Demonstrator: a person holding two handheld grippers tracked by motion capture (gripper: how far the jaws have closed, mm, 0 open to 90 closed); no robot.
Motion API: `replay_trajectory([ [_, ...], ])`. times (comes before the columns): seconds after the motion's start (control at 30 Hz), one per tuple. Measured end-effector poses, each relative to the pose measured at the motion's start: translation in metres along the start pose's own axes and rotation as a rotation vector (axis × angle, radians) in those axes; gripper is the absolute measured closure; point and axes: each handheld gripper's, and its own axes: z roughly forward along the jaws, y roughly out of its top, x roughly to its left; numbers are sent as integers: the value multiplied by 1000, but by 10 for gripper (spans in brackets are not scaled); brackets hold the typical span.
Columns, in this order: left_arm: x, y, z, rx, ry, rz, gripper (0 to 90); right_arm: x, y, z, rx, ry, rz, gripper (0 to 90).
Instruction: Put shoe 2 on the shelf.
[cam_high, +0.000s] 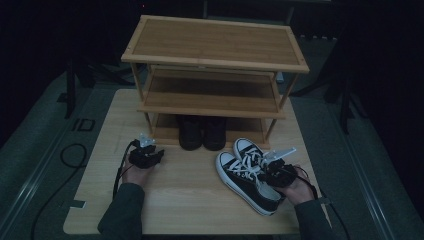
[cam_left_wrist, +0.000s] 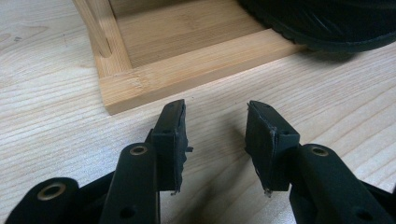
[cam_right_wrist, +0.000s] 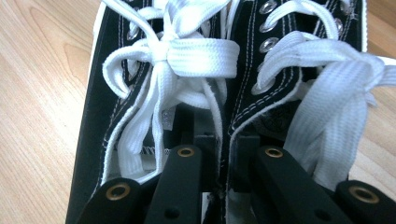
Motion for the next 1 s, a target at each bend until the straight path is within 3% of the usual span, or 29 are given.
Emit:
replay_trajectory([
  [0.47, 0, 0, 0, 0, 1, -1, 585, -5, 2, -7, -6, -7, -13, 855],
  [0.87, 0, 0, 0, 0, 2, -2, 585, -12, 4, -24, -37, -8, -9, 857],
  [1.0, 0, 0, 0, 0, 2, -2, 585, -13, 8, -31, -23, -5, -25, 856],
])
